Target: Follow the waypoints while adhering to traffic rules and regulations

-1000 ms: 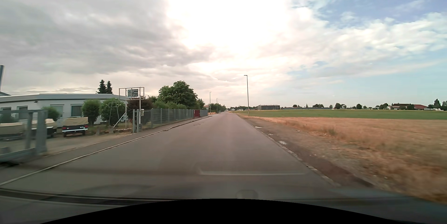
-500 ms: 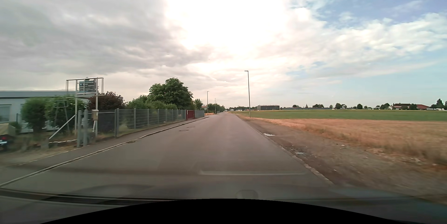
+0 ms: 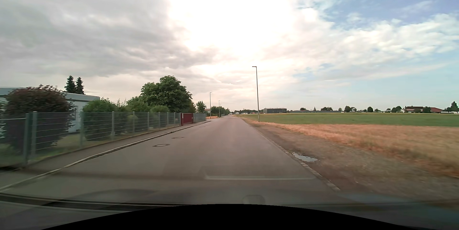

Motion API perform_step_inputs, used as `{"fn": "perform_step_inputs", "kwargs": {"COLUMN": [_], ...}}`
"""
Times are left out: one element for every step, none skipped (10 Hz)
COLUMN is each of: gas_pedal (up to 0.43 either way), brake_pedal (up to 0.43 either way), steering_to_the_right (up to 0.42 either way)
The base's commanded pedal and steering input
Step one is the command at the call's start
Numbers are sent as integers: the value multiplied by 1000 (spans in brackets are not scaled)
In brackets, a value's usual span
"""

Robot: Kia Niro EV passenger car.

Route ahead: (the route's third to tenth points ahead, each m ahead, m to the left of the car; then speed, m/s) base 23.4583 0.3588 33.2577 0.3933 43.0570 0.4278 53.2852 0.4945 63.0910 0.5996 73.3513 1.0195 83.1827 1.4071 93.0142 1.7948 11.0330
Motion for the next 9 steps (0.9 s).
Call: {"fn": "perform_step_inputs", "kwargs": {"gas_pedal": [157, 157, 157, 157, 157, 157, 157, 157, 157], "brake_pedal": [0, 0, 0, 0, 0, 0, 0, 0, 0], "steering_to_the_right": [-1, -2, -3, -4, -4, -4, -5, -4, -4]}}
